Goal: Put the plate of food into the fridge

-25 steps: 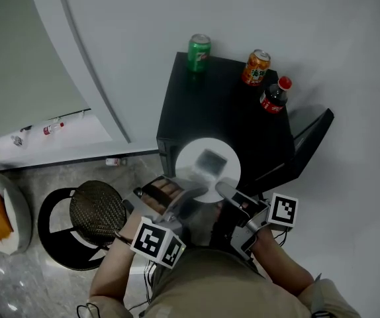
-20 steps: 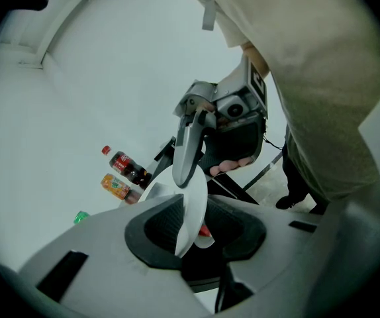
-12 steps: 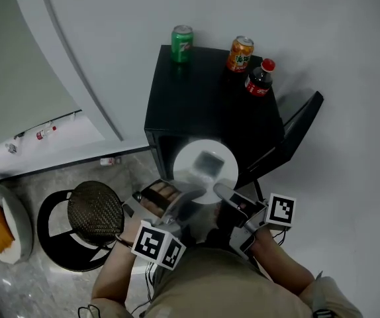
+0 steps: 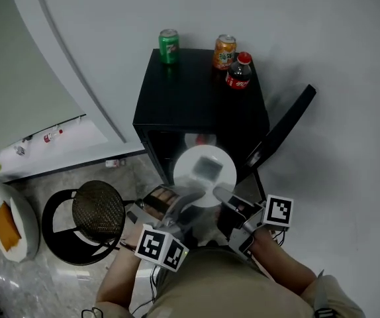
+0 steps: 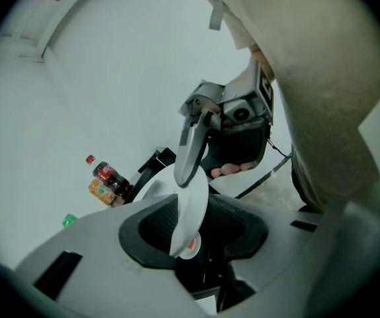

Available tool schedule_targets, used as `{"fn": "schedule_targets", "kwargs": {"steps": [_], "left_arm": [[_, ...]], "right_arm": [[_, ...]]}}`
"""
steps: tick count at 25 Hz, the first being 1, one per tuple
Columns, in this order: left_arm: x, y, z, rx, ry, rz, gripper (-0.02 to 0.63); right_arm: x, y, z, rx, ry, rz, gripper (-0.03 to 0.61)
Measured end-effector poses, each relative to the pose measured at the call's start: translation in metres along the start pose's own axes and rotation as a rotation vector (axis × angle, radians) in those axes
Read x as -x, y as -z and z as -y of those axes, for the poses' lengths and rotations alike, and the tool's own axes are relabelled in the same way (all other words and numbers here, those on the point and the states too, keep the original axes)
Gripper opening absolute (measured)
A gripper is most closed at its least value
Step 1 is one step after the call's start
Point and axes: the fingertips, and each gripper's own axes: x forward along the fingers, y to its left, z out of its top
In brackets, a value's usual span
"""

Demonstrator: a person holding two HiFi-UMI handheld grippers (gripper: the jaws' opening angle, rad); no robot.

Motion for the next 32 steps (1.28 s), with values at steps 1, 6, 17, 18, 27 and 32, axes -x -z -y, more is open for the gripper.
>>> {"fn": "schedule_targets", "kwargs": {"steps": [1,6,17,18,27,32], "left_arm": [[0.000,-0.004,0.003,0.012,0.002,-0.004,0.120],[0.007,-0.019,0.016,0.068,-0.011,-0.007,0.143],[0.063,-0.004,0.006,0.591,-0.181,0.142,0.155],[0.068,0.004,0.002,0.715,-0.207,0.182,0.155],[0.051,0.034,0.008,1.459,-0.049,0.556,0.216],[0.037,0.027,0.023,1.587,0.067,0.624,0.216]], "right_arm": [[0.004,0.001,0.001,-0.004,-0.003,-0.004,0.034],[0.026,0.006,0.008,-0.023,-0.005,-0.014,0.031],[0.051,0.018,0.025,-0.035,0.035,-0.050,0.031],[0.053,0.018,0.026,-0.036,0.034,-0.053,0.031],[0.064,0.034,0.034,-0.001,0.036,-0.130,0.031],[0.074,0.042,0.038,0.055,0.042,-0.179,0.031]]}}
